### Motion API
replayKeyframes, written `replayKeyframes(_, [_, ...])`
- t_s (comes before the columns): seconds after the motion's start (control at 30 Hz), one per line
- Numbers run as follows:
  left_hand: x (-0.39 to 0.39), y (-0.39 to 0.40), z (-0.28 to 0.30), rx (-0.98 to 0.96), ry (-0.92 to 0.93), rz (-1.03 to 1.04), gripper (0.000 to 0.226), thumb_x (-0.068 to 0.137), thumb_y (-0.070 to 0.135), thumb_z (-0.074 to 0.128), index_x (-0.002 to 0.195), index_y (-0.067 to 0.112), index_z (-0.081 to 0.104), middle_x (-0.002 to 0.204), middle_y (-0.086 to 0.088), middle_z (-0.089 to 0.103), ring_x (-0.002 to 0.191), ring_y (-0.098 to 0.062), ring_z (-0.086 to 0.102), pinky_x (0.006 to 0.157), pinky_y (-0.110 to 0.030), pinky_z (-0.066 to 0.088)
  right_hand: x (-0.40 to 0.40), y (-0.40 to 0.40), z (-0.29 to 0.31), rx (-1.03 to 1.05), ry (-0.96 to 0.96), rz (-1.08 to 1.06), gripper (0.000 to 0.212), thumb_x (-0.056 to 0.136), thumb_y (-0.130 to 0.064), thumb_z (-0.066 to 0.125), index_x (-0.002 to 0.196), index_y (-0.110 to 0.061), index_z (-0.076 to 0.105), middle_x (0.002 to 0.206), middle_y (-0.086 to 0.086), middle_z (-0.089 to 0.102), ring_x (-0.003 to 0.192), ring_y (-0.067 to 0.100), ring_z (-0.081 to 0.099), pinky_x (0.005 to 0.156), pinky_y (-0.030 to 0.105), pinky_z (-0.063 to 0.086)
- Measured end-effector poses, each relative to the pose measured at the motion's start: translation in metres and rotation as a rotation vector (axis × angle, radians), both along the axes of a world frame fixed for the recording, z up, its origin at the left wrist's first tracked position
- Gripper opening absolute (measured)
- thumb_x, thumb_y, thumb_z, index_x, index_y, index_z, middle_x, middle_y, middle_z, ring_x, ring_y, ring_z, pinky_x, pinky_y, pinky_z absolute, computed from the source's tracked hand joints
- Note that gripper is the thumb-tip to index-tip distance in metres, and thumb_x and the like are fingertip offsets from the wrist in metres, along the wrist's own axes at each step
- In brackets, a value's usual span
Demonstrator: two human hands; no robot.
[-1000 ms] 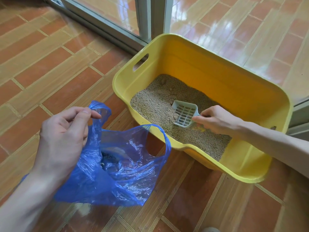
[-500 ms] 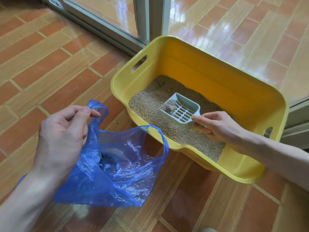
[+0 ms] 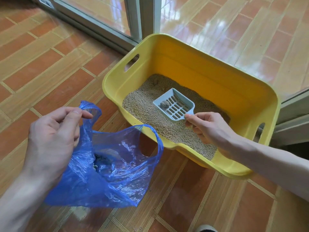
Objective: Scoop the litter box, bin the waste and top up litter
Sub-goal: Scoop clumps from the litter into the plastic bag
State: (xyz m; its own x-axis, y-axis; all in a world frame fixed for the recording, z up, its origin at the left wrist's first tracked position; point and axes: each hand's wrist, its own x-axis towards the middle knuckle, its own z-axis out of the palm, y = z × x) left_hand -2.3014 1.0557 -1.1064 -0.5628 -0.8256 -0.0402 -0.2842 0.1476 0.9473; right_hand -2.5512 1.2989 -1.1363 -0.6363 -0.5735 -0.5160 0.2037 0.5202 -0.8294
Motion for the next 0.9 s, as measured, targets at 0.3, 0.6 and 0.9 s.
replayKeyframes(0.3, [0.001, 0.001, 0.002, 0.014, 0.014, 0.004, 0.029, 0.107, 0.026, 0.052, 0.093, 0.013, 0.072, 0.048, 0.008, 0.028, 0.042, -0.011, 0.019, 0.043, -0.016, 0.017, 0.008, -0.001, 0.019, -0.009, 0.058, 0.076, 0.039, 0.097, -0.043, 0.064, 0.082, -0.008, 0.072, 0.059, -0.001, 0.042, 0.048, 0.013, 0.03, 0.044, 0.025, 0.024])
replayKeyframes(0.6, [0.008, 0.007, 0.017, 0.014, 0.025, 0.008, 0.031, 0.109, 0.024, 0.052, 0.088, 0.02, 0.074, 0.05, 0.006, 0.028, 0.046, -0.015, 0.02, 0.043, -0.02, 0.017, 0.04, -0.015, 0.06, -0.05, 0.145, 0.248, 0.042, 0.094, -0.048, 0.064, 0.078, -0.01, 0.072, 0.057, -0.001, 0.04, 0.051, 0.016, 0.027, 0.044, 0.023, 0.023])
replayKeyframes(0.9, [0.02, 0.008, 0.032, -0.001, 0.036, 0.033, 0.029, 0.109, 0.021, 0.051, 0.09, 0.015, 0.073, 0.052, 0.001, 0.028, 0.047, -0.017, 0.019, 0.044, -0.021, 0.018, 0.085, -0.035, 0.047, -0.038, 0.199, 0.454, 0.043, 0.096, -0.051, 0.061, 0.08, -0.013, 0.073, 0.054, -0.007, 0.034, 0.05, 0.011, 0.025, 0.045, 0.026, 0.02])
